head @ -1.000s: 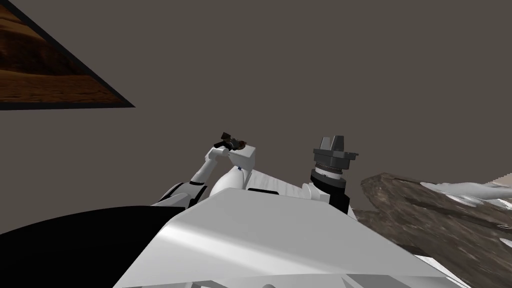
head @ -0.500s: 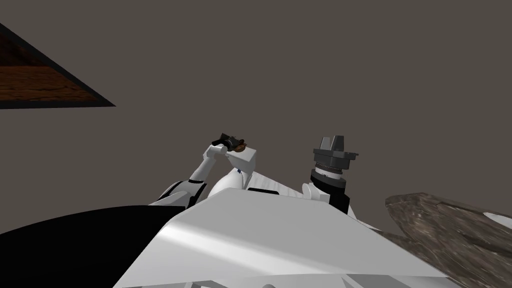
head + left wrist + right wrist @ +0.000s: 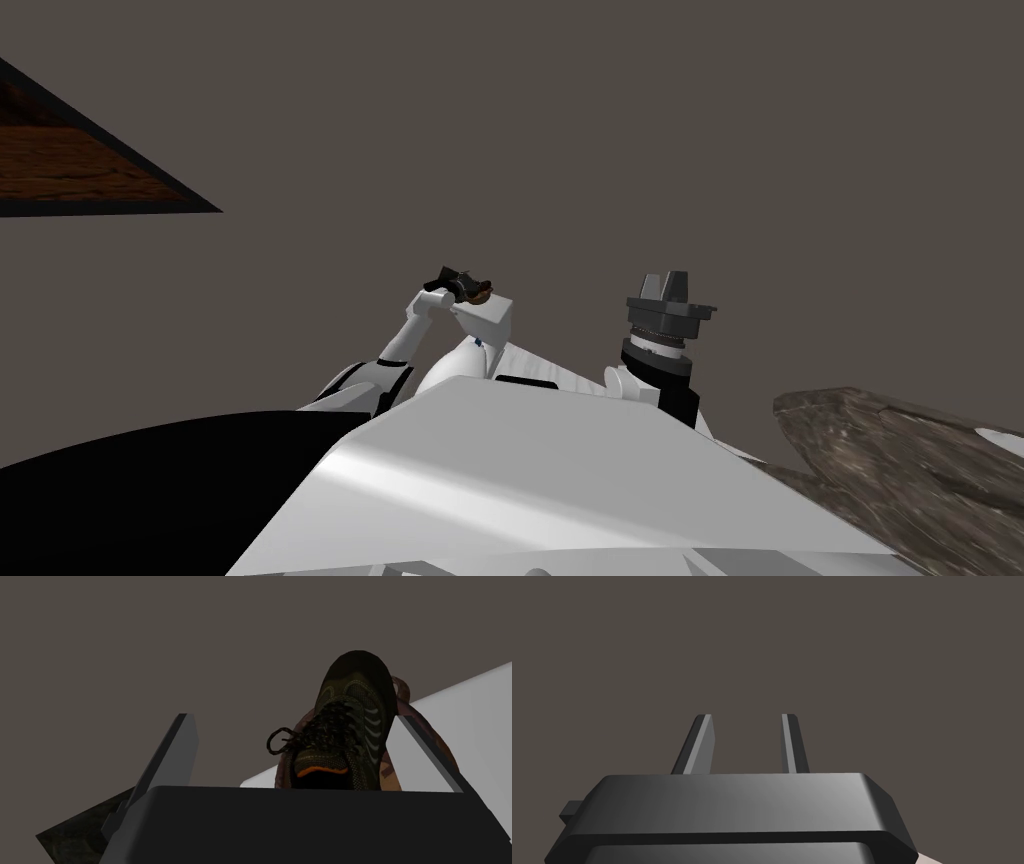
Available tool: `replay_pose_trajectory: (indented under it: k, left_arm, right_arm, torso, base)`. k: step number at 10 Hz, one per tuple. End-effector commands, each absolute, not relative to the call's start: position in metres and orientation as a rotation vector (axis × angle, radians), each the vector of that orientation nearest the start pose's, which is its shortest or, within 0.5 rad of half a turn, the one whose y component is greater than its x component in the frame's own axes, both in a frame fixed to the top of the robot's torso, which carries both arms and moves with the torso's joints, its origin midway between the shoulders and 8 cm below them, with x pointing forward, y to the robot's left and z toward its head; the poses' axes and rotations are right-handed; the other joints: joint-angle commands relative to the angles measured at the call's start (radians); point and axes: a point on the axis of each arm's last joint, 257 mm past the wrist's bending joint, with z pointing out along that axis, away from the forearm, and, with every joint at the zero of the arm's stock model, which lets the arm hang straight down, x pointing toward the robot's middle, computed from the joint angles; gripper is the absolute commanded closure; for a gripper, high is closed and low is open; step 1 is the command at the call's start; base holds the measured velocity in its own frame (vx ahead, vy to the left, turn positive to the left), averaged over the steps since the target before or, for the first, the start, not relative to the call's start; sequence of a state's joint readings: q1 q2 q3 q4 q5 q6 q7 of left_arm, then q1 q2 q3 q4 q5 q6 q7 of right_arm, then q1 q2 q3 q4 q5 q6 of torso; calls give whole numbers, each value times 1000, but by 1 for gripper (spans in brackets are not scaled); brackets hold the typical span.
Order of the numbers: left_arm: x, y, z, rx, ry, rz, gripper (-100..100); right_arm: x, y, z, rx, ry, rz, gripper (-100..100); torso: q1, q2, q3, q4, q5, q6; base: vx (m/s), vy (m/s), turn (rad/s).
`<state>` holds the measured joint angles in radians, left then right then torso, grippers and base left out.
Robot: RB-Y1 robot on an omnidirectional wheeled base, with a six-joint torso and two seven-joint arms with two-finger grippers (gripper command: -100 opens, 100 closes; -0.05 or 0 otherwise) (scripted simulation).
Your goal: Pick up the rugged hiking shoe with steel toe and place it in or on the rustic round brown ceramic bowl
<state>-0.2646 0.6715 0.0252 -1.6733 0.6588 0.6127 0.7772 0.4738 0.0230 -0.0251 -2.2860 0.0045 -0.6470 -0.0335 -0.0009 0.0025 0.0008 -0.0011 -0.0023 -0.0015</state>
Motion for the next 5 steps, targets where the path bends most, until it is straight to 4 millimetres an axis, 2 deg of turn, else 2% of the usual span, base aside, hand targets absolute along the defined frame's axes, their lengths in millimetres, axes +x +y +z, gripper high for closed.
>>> replay_pose_trajectory:
  k: [1, 5]
  left_arm:
    - [591, 342, -107, -1965, 1018, -1584, -100]
    - [584, 338, -81, -1963, 1037, -1593, -100]
  right_arm:
    - [315, -280, 61, 533, 465, 1350, 0]
    - [315, -280, 61, 533, 465, 1350, 0]
  torso:
    - [0, 0, 0, 0, 0, 0]
    - [-1, -3, -1, -1, 0, 0]
  base:
    - [30, -16, 76]
    - [43, -19, 43]
